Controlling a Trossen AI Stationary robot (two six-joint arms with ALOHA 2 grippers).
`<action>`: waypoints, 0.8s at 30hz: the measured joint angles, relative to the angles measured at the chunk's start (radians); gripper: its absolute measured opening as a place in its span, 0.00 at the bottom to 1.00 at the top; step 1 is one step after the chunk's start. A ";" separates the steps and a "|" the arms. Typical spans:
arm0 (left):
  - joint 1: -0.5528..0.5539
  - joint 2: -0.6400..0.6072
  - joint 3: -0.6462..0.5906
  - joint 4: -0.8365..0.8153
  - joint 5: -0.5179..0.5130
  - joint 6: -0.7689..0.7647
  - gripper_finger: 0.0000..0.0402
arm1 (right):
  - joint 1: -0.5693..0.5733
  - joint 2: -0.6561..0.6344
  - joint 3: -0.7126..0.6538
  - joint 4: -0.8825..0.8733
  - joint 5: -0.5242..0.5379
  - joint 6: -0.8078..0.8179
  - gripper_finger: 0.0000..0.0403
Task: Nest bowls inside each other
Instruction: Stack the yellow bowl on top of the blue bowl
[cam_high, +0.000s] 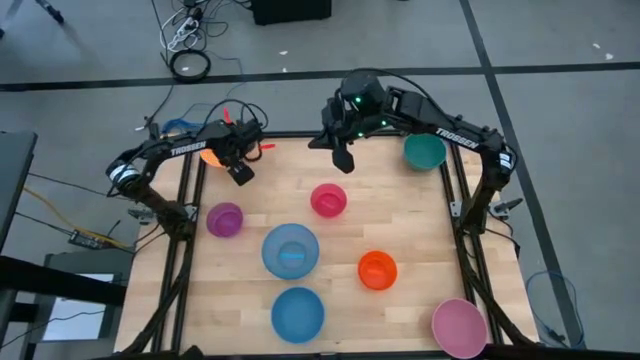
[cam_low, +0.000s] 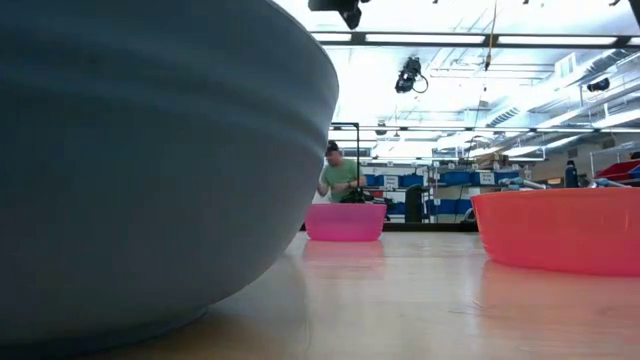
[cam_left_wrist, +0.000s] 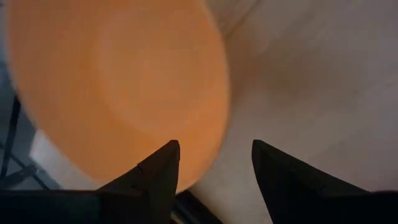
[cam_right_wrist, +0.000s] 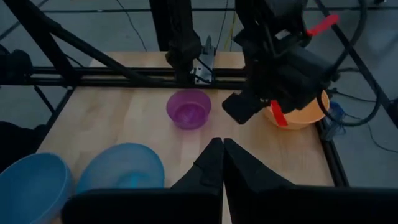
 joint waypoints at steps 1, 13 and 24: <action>0.000 0.013 0.000 0.010 0.012 0.005 0.52 | 0.000 0.000 0.000 0.001 0.000 0.000 0.00; 0.012 0.164 0.000 0.089 0.038 0.036 0.48 | 0.000 0.000 0.000 0.001 0.000 0.002 0.00; 0.000 0.137 0.017 0.075 0.129 0.035 0.03 | -0.002 -0.001 0.000 0.000 0.049 -0.011 0.00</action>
